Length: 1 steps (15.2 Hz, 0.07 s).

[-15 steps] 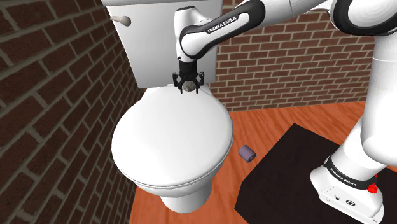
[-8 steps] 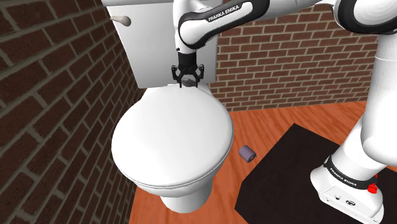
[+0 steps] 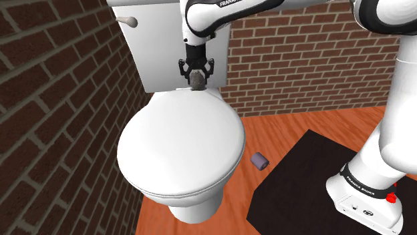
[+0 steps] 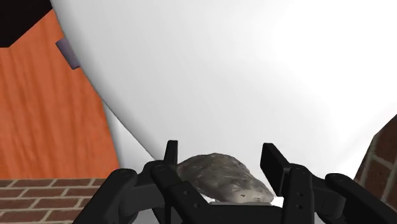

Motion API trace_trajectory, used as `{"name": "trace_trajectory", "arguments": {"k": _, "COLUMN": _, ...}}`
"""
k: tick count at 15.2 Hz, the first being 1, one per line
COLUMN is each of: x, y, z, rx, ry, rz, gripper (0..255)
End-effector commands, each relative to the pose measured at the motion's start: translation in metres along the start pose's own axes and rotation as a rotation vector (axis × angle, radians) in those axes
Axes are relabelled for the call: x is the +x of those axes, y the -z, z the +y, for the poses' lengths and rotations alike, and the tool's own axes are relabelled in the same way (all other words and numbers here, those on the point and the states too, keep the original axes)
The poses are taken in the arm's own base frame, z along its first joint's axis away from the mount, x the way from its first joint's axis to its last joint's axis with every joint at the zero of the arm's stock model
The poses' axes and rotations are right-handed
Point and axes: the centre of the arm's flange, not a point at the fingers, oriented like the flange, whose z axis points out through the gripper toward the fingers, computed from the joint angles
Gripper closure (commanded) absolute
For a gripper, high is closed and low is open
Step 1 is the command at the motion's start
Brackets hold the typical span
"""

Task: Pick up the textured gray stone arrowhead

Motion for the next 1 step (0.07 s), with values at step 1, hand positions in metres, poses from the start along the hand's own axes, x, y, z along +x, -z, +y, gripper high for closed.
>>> {"name": "trace_trajectory", "arguments": {"k": 1, "x": -0.0003, "y": 0.0039, "z": -0.0004, "rx": 0.000, "ry": 0.000, "rz": 0.000, "gripper": 255}}
